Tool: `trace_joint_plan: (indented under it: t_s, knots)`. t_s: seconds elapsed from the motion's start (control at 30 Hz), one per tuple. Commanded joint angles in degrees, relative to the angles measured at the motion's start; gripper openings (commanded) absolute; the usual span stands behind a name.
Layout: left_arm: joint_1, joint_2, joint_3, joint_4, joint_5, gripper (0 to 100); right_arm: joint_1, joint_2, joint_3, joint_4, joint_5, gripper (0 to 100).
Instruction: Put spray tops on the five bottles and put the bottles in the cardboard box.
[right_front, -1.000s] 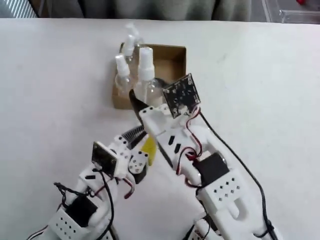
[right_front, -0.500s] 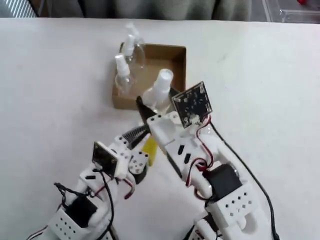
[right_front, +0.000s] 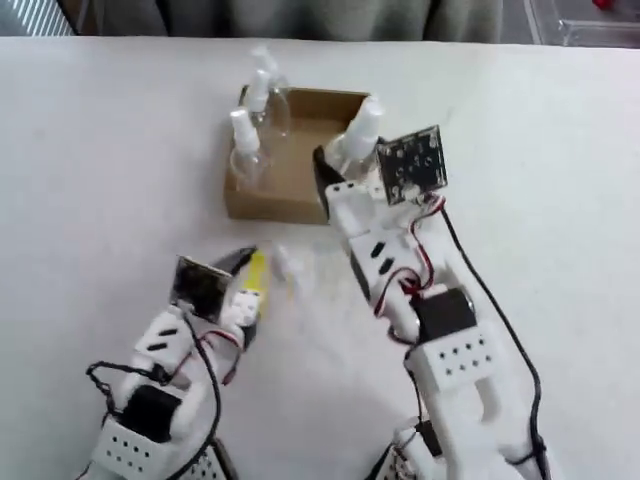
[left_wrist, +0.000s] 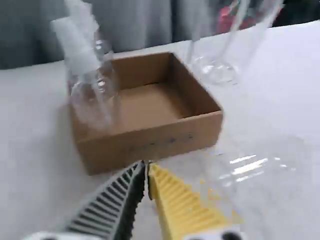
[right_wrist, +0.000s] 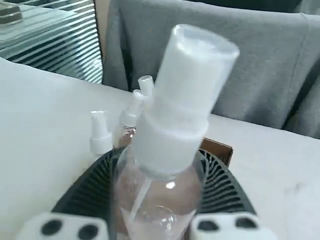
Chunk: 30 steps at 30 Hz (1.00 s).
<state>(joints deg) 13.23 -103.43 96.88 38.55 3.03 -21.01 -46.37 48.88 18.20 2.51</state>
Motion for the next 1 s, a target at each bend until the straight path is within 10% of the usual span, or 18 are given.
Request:
trace_joint_plan:
  t_s: [0.0,0.97]
  knots:
    - [-9.5,-0.9,-2.9,1.6,-0.4,2,2.9,5.5,-3.6,-7.9,-0.1,1.5]
    - [-21.7,-0.7,0.1,6.5,-0.8,2,5.5,53.9,-39.6,-15.5,-0.1,1.5]
